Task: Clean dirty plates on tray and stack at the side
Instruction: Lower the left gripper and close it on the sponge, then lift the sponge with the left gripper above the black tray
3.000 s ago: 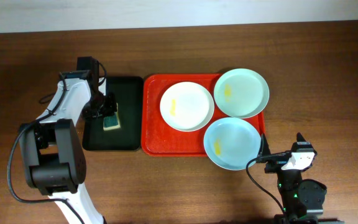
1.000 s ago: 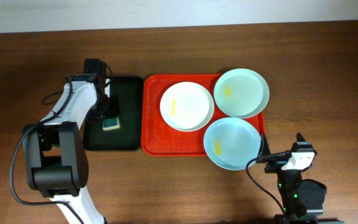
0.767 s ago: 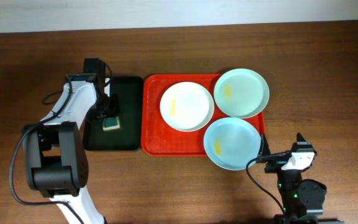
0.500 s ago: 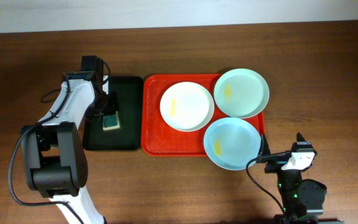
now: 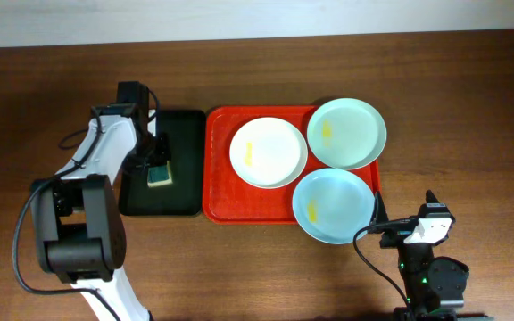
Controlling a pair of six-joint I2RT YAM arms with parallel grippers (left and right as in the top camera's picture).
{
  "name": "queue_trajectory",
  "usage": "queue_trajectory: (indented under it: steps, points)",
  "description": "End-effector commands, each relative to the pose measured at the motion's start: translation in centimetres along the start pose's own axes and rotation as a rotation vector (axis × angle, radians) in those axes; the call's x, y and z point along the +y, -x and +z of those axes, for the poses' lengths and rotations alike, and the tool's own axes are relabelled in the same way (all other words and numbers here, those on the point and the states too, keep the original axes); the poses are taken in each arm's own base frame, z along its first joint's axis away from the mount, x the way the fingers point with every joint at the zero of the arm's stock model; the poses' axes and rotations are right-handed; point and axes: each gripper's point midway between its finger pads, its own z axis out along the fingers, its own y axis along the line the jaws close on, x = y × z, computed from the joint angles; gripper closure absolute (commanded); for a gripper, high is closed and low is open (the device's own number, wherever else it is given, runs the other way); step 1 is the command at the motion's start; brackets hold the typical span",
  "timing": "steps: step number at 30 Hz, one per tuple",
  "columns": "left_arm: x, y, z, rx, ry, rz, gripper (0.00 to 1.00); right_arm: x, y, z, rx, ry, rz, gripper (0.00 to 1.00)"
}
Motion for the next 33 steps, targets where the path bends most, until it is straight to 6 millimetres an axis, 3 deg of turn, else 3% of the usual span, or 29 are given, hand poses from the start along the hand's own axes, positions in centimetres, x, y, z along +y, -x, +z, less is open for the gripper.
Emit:
queue_trajectory:
  steps: [1, 5, 9, 11, 14, 21, 24, 26, 33]
  points:
    - [0.4, -0.7, 0.2, -0.01, 0.01, -0.01, 0.74, 0.0, -0.3, 0.0, 0.004, -0.004, 0.011, 0.02]
    - [0.5, -1.5, 1.4, -0.006, 0.011, -0.011, 0.76, 0.0, -0.3, 0.0, 0.004, -0.004, 0.011, 0.01]
    - [0.5, -1.8, 1.6, 0.001, 0.01, -0.008, 1.0, 0.0, -0.3, 0.0, 0.004, -0.004, 0.011, 0.02]
    - [0.3, -1.6, 1.4, -0.003, 0.002, -0.008, 1.0, 0.0, -0.3, 0.0, 0.004, -0.004, 0.011, 0.02]
    - [0.2, -0.7, -0.9, -0.018, 0.0, -0.007, 1.0, 0.0, -0.3, 0.0, 0.004, -0.004, 0.011, 0.02]
    - [-0.5, 2.7, -10.9, -0.287, -0.037, 0.011, 1.0, 0.0, -0.3, 0.0, 0.004, -0.004, 0.011, 0.02]
    - [-0.8, 3.3, -13.6, -0.373, -0.049, 0.026, 1.0, 0.0, -0.3, 0.0, 0.004, -0.004, 0.011, 0.01]
    - [-1.1, 3.7, -14.0, -0.396, -0.054, 0.03, 1.0, 0.0, -0.3, 0.0, 0.004, -0.004, 0.011, 0.02]
    - [-1.2, 3.5, -12.2, -0.364, -0.051, 0.032, 1.0, 0.0, -0.3, 0.0, 0.004, -0.004, 0.011, 0.01]
